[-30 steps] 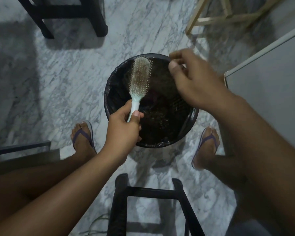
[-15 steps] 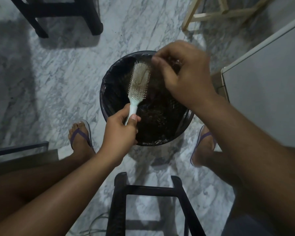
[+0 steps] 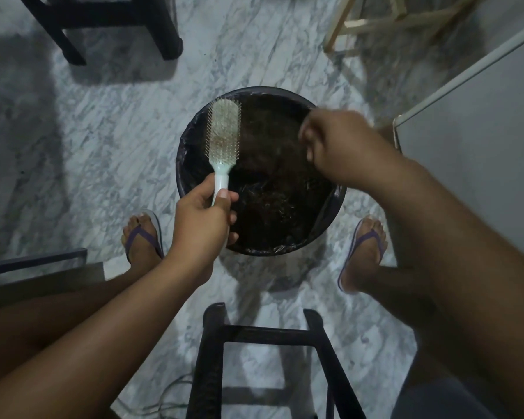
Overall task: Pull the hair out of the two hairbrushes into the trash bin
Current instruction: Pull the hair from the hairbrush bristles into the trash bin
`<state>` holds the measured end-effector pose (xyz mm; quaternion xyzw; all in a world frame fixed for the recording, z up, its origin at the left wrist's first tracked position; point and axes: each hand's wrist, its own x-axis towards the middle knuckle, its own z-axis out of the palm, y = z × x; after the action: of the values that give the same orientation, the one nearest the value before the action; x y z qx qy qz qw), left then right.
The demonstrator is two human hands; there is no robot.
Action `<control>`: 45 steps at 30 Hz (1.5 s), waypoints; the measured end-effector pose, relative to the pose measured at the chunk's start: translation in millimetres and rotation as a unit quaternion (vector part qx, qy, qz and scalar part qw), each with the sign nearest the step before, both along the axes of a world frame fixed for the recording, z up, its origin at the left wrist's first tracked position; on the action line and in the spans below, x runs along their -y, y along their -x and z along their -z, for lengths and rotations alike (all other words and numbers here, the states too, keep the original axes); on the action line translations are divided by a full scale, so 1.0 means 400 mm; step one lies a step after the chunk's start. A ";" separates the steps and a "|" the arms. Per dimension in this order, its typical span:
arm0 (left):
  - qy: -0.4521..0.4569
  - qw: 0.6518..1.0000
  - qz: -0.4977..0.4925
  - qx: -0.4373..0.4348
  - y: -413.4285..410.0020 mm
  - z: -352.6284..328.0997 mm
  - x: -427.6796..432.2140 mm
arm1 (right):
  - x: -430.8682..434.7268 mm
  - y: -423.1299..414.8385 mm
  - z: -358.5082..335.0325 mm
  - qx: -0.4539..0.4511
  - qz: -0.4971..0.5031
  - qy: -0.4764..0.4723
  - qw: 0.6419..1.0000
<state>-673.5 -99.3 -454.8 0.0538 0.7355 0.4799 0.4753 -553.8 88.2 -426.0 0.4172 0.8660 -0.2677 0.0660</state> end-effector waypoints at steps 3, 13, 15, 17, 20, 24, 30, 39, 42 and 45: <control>-0.026 0.999 0.010 -0.018 0.000 -0.013 -0.002 | 0.007 -0.008 0.023 0.257 -0.061 0.063 0.962; -0.055 0.995 0.066 -0.045 -0.008 -0.026 0.005 | 0.053 0.057 0.016 -0.186 0.043 0.165 0.968; -0.052 0.997 0.053 -0.027 -0.008 -0.023 0.005 | 0.047 0.056 0.025 -0.197 0.022 0.071 0.978; -0.046 0.998 0.037 -0.005 -0.009 -0.019 0.005 | 0.051 0.057 0.020 -0.250 0.010 0.016 0.968; -0.022 0.999 -0.005 0.029 -0.006 -0.010 -0.001 | 0.070 0.067 -0.003 -0.344 -0.007 -0.077 0.936; 0.015 0.997 -0.052 0.046 0.013 0.004 -0.005 | 0.067 0.069 -0.055 -0.458 -0.014 -0.181 0.870; 0.029 0.997 -0.058 0.035 0.016 0.011 0.007 | 0.030 0.052 -0.080 -0.508 0.048 -0.236 0.827; -0.048 0.998 -0.017 -0.023 0.009 -0.021 -0.003 | 0.039 0.015 0.038 0.285 -0.095 0.162 0.940; -0.058 0.998 -0.005 -0.033 0.005 -0.024 0.000 | 0.024 0.025 0.011 0.166 -0.068 0.128 0.975; -0.065 0.998 0.005 -0.026 0.001 -0.026 -0.001 | 0.015 0.031 0.008 -0.008 0.005 0.116 0.993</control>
<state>-673.8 -99.1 -444.2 0.1007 0.7142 0.5229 0.4543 -566.0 82.3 -429.2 0.4085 0.8276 -0.3701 0.1060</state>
